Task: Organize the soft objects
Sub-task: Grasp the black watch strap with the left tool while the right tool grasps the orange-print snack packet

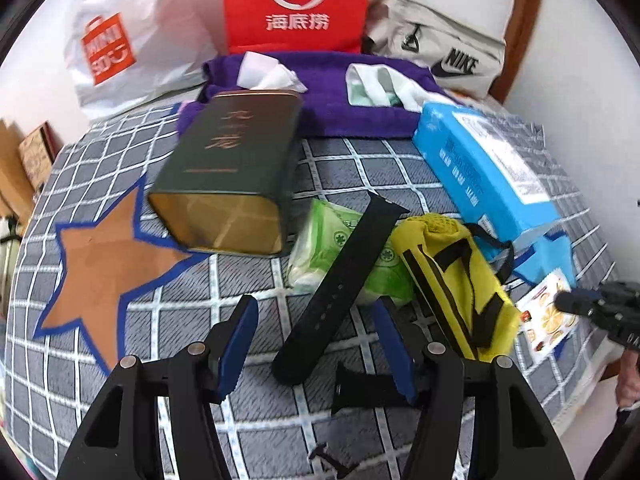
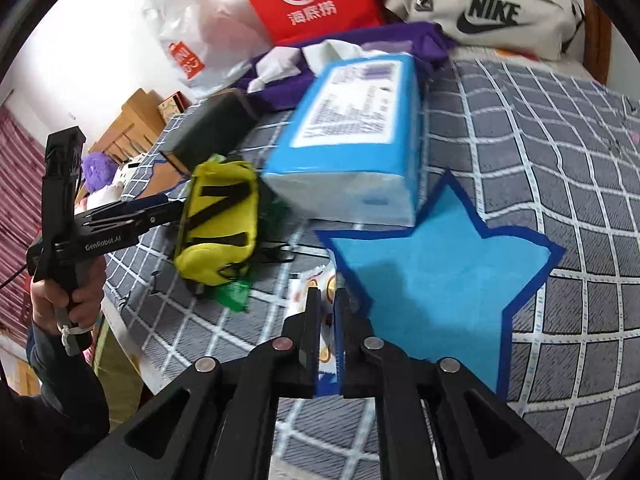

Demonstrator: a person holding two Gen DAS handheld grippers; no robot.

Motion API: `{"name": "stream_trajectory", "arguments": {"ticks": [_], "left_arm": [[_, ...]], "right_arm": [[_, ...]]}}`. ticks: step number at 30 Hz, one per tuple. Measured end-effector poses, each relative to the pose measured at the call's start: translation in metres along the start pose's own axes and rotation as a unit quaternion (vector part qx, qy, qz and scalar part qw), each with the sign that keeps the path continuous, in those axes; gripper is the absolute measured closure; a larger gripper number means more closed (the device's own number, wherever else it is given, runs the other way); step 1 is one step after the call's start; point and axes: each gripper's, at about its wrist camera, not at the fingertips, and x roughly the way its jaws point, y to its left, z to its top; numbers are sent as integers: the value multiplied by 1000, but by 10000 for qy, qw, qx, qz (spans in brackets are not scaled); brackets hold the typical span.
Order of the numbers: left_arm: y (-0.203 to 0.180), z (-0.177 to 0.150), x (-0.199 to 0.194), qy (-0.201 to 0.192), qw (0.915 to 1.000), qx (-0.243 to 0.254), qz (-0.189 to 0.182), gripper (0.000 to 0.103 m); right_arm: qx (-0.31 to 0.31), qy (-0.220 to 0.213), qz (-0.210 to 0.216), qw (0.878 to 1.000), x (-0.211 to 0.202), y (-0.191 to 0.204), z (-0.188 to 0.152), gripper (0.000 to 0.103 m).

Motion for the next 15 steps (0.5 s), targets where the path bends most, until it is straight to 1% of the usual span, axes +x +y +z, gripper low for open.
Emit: {"name": "stream_trajectory", "arguments": {"ticks": [2,3,4,5,6,7,8,10,11,12,15], "left_arm": [[-4,3,8,46,9999,112,39,45],[-5,4,11,83,9999,146,27,45],[-6,4,13,93,9998,162,26,45],[-7,4,14,76,9998,174,-5,50],[-7,4,15,68,9998,161,-67,56],[-7,4,16,92,9998,128,-150,68],[-7,4,16,117,9997,82,-200,73],[-8,1,16,116,9996,107,-214,79],[-8,-1,14,106,9997,114,-186,79],[-8,-3,12,93,9998,105,-170,79],[-2,-8,3,53,9998,3,-206,79]], "right_arm": [[-9,6,-159,9999,2,-4,-2,87],[-52,13,-258,9997,3,-5,-2,87],[-96,13,-348,9993,3,-4,-3,84],[-111,6,-361,9993,2,-3,-4,72],[-119,-16,-360,9993,1,-2,-5,55],[-122,-61,-353,9993,-1,0,-6,48],[-144,-126,-315,9993,-2,3,-7,41],[-165,-162,-247,9994,-3,9,-8,38],[-169,-175,-255,9994,-2,13,-9,35],[-194,-177,-303,9992,1,17,-10,33],[-347,-81,-612,9975,14,28,-11,32]]}}
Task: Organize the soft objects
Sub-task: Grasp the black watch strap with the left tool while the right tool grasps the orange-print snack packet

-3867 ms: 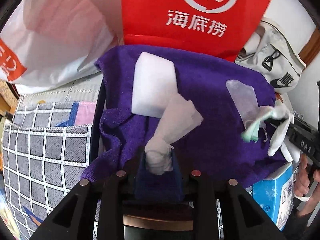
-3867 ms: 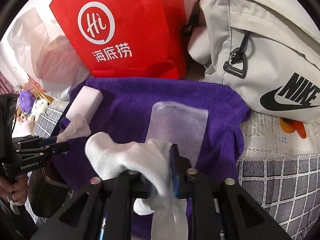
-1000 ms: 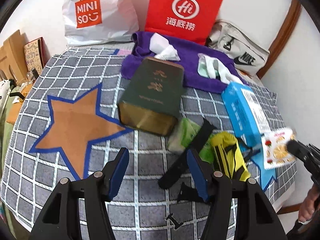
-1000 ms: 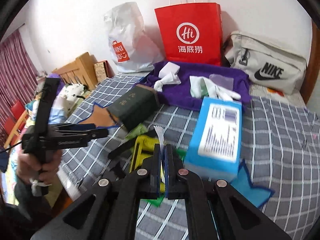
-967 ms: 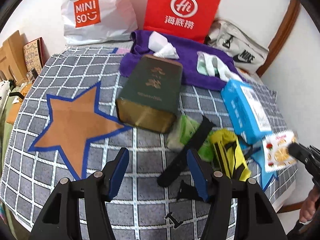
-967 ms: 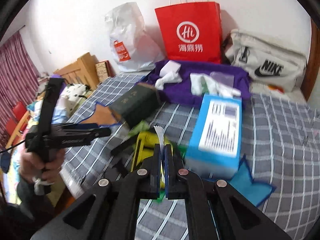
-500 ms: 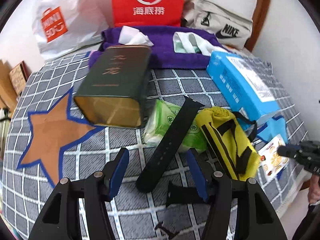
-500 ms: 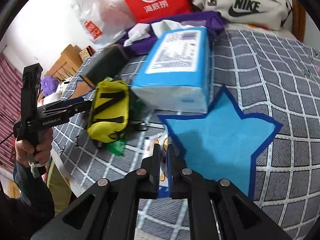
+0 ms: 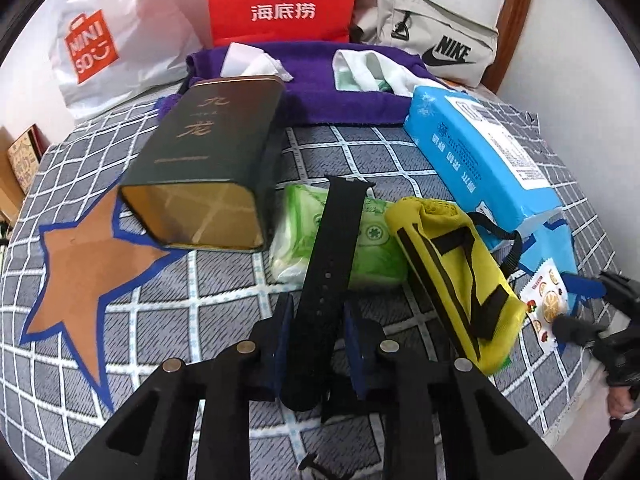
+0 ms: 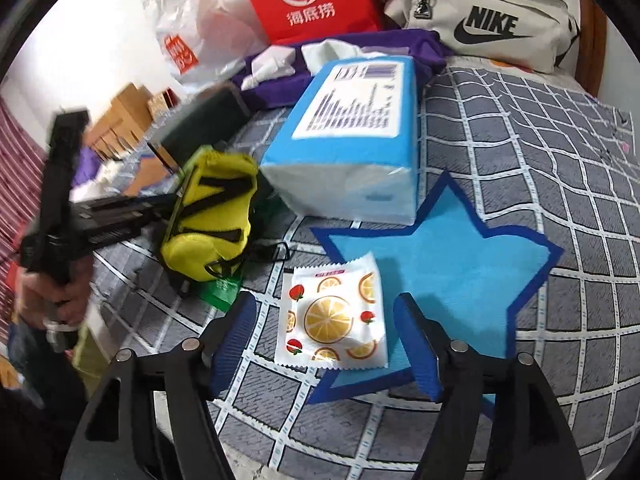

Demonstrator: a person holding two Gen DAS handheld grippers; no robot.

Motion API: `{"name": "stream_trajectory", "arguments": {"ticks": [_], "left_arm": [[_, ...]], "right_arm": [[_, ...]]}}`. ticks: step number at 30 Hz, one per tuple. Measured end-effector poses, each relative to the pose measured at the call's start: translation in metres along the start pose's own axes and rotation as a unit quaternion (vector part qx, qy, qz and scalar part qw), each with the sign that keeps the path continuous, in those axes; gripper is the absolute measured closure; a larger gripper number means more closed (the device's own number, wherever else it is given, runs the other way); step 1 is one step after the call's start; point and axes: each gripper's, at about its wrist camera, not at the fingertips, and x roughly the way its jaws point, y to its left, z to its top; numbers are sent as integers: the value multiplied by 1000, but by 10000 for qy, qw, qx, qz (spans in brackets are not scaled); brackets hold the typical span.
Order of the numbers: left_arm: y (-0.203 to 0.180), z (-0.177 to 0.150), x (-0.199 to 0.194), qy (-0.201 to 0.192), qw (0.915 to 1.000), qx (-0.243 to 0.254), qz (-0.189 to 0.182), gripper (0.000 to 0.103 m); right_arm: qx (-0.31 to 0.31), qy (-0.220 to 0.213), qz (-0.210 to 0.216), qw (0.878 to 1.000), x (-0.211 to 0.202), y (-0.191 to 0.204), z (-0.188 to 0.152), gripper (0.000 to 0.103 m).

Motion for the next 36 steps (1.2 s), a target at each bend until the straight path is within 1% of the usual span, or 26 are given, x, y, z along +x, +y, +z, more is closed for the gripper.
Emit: {"name": "stream_trajectory", "arguments": {"ticks": [1,2,3,5,7,8,10,12,14,15,16,18,21,23,25,26,28,31,32,33,34,35,36], "left_arm": [[2,-1,0,6,10000,-37,-15,79],[4,-2,-2,13,10000,-80,-31,79],[5,-3,-1,21,10000,-86,-27,79],[5,-2,4,75,9999,-127,-10,78],[4,-1,8,94,9999,-144,-19,78],[4,0,9,40,9998,-177,-29,78],[5,2,11,-34,9996,-266,-135,78],[4,3,13,-36,9995,-265,-164,79],[0,2,10,-72,9998,-143,-110,82],[-1,2,8,-91,9998,-130,-95,83],[-2,1,4,-118,9998,-131,-100,85],[-2,1,-3,-183,9997,-132,-114,85],[-3,-1,-11,-243,9996,-136,-93,85],[-2,-3,-16,-273,9995,-163,-86,85],[-1,-4,-22,-311,9993,-204,-92,85],[-1,-5,-25,-328,9992,-222,-96,85],[-1,-4,-29,-362,9990,-236,-116,85],[-2,-3,-32,-392,9988,-264,-137,85],[-3,-2,-33,-383,9989,-261,-114,85],[-3,-3,-34,-379,9989,-253,-104,85],[-4,-3,-35,-388,9989,-243,-91,85],[-4,-4,-38,-411,9989,-236,-73,85],[-5,-3,-39,-420,9988,-232,-66,85]], "right_arm": [[-53,31,-107,9999,4,4,-2,32],[-121,-8,-207,9997,5,8,-4,29],[-200,-44,-274,9994,5,11,-5,25],[-322,-76,-455,9984,8,18,-8,22],[-427,-128,-618,9971,11,22,-11,22],[-479,-140,-673,9965,11,23,-12,22],[-435,-198,-733,9962,10,22,-13,25],[-461,-282,-942,9941,9,20,-13,41],[-469,-308,-934,9940,8,18,-13,44],[-461,-330,-952,9938,7,17,-13,49],[-430,-351,-934,9941,5,15,-14,51],[-341,-361,-803,9955,3,11,-14,58],[-278,-368,-707,9964,0,9,-13,62],[-162,-359,-554,9977,-3,7,-13,65],[-85,-357,-422,9984,-6,5,-12,71],[-55,-338,-385,9987,-7,5,-12,99],[0,-275,-288,9992,-9,4,-10,100],[-58,-215,-318,9992,-7,6,-11,100],[-17,-145,-320,9994,-5,5,-11,99],[17,-97,-298,9995,-5,5,-12,96],[54,-113,-268,9996,-6,5,-12,96],[61,-131,-241,9996,-7,5,-13,93],[62,-125,-196,9997,-8,6,-13,77]]}}
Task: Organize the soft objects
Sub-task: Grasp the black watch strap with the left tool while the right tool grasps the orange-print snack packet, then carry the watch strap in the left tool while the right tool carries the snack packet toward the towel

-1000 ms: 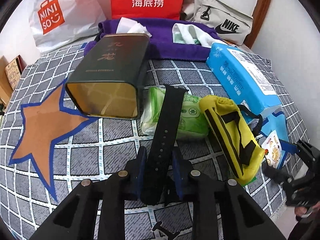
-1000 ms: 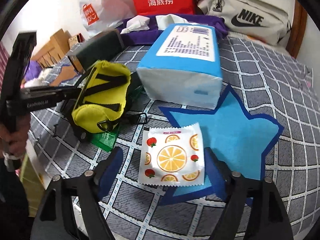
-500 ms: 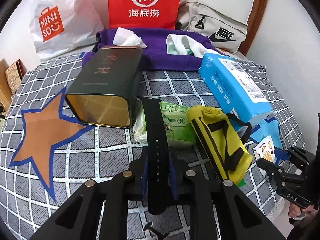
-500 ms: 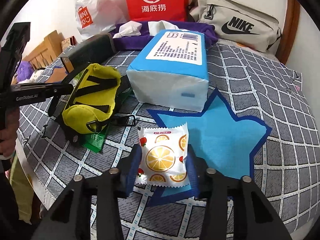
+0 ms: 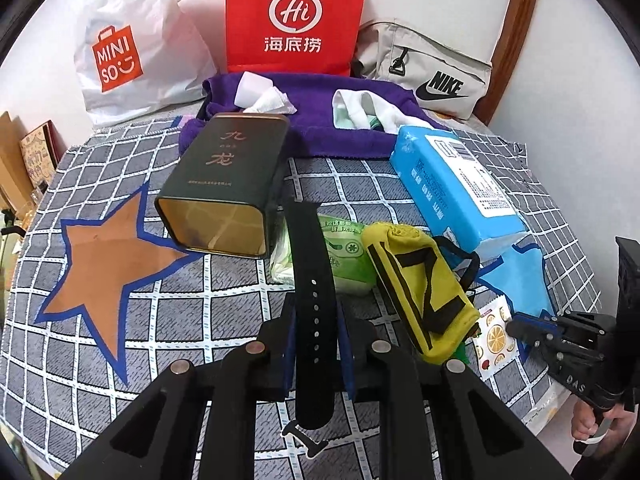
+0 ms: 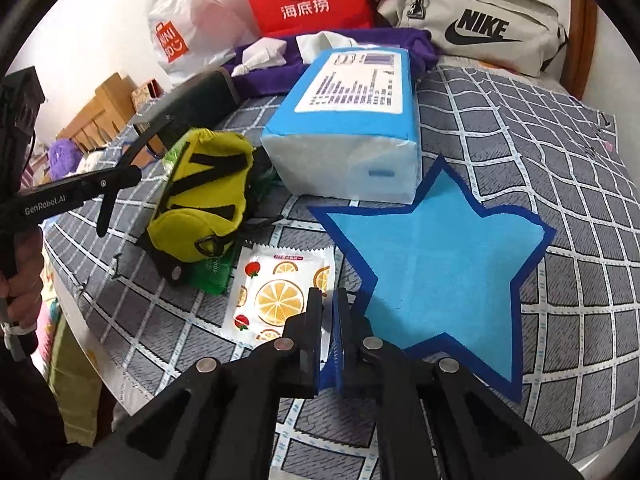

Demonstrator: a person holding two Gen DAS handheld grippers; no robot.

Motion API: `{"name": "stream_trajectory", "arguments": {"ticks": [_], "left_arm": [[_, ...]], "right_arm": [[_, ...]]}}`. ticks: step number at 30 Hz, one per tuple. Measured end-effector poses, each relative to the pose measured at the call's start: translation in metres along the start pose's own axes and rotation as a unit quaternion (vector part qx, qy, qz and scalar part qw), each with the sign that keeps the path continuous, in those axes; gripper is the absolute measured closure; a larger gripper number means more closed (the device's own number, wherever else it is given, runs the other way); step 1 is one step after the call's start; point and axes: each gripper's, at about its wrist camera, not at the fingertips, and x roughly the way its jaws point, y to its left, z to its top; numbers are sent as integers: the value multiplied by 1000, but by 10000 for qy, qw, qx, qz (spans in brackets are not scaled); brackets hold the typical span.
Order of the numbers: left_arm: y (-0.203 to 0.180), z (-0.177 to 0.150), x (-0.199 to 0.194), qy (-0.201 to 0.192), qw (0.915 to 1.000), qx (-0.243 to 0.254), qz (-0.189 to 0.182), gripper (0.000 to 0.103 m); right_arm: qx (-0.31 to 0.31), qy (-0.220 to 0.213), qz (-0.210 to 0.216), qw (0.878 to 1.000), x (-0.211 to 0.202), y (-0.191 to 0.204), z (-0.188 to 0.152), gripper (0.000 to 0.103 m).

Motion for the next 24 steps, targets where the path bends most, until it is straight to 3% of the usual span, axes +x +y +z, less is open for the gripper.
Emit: {"name": "stream_trajectory", "arguments": {"ticks": [1,2,3,6,11,14,16,18,24], "left_arm": [[0,0,-1,-2,10000,7,4,85],[-1,1,-2,-4,10000,18,8,85],[-1,1,-2,-9,10000,21,21,85],[-2,-1,-4,-8,10000,34,32,85],[0,-1,-8,-42,10000,-2,11,85],[2,0,-9,-48,10000,-35,-11,85],[3,0,-9,-48,10000,-63,-16,85],[3,0,-10,-58,10000,-68,-31,85],[9,0,-14,-100,9998,-181,-42,85]], "right_arm": [[5,-9,-5,10000,0,1,-1,65],[-11,-63,-51,10000,0,5,-1,42],[-39,-114,-74,9999,1,8,-2,34],[-118,-56,-124,9998,10,22,-4,34],[-531,-207,-830,9949,20,44,-10,32],[-547,-372,-998,9928,21,48,-13,34],[-600,-358,-891,9936,20,49,-14,42],[-608,-407,-906,9932,18,47,-14,57],[-741,-461,-840,9926,15,46,-19,66]]}}
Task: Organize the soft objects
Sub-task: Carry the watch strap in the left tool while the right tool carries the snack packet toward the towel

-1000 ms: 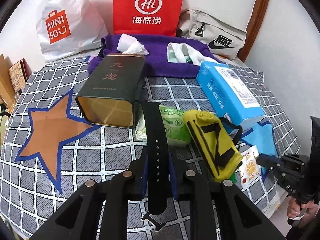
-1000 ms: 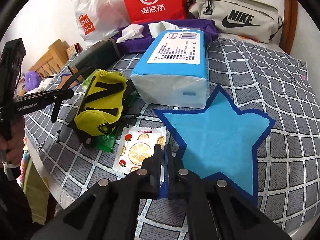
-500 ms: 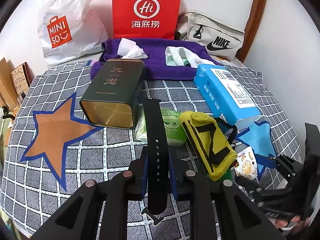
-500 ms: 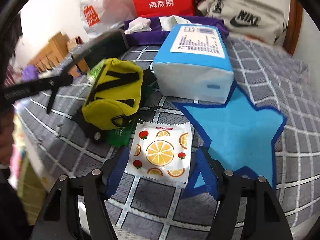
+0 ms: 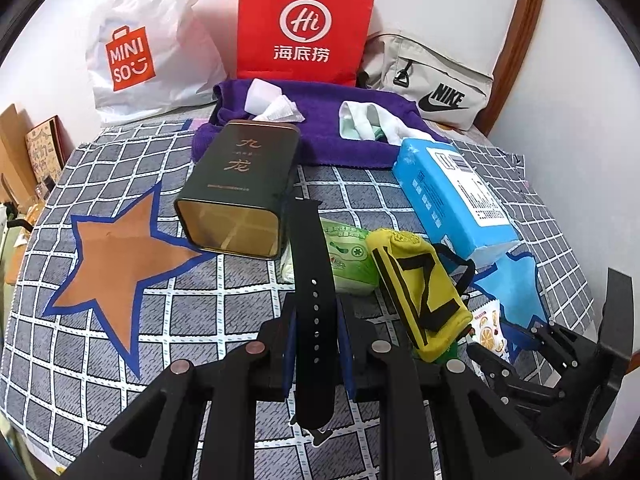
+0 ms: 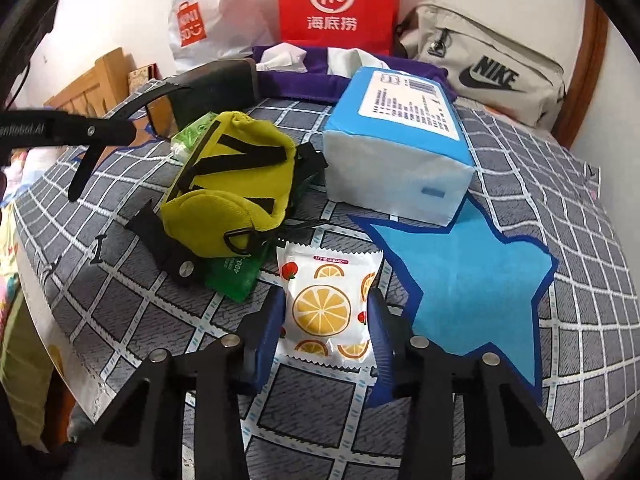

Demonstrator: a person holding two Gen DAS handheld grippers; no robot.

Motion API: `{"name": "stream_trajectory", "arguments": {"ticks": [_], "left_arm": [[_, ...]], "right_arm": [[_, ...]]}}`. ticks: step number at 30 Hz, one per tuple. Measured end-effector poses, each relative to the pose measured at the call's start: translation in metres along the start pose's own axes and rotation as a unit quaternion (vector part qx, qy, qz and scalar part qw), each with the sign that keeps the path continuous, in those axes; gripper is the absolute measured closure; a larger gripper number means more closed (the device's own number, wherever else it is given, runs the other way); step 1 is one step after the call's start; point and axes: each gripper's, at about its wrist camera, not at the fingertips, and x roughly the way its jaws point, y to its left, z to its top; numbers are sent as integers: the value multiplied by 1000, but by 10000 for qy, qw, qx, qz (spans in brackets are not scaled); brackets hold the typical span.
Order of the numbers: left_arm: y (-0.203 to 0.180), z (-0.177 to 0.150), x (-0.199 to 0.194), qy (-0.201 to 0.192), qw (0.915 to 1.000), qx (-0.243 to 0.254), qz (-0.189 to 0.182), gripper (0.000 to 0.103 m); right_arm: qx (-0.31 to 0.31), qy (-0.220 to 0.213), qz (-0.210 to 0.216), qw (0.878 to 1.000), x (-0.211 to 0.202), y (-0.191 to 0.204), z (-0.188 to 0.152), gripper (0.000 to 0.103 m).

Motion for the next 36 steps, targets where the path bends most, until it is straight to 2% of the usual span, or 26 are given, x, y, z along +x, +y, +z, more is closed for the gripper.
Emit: {"name": "stream_trajectory", "arguments": {"ticks": [2,3,4,10,15,26,36], "left_arm": [[1,1,-2,-24,10000,-9,-19,85],[1,1,-3,-32,10000,-15,-17,85],[1,2,-4,-54,10000,-20,-24,85],[-1,9,-11,-142,9999,14,-54,85],[1,20,-17,-215,9998,-4,-22,85],[5,54,-25,-351,9993,-91,98,85],[9,93,-26,-437,9986,-158,246,85]], "right_arm": [[15,48,107,9999,0,-3,1,70],[28,78,128,9999,-1,-5,2,85],[58,107,158,9998,-1,-7,3,88],[224,204,441,9986,-7,-18,6,90],[302,-34,563,9980,-28,-27,21,90],[399,-561,566,9960,-59,-61,81,90],[340,-818,562,9945,-61,-79,141,90]]}}
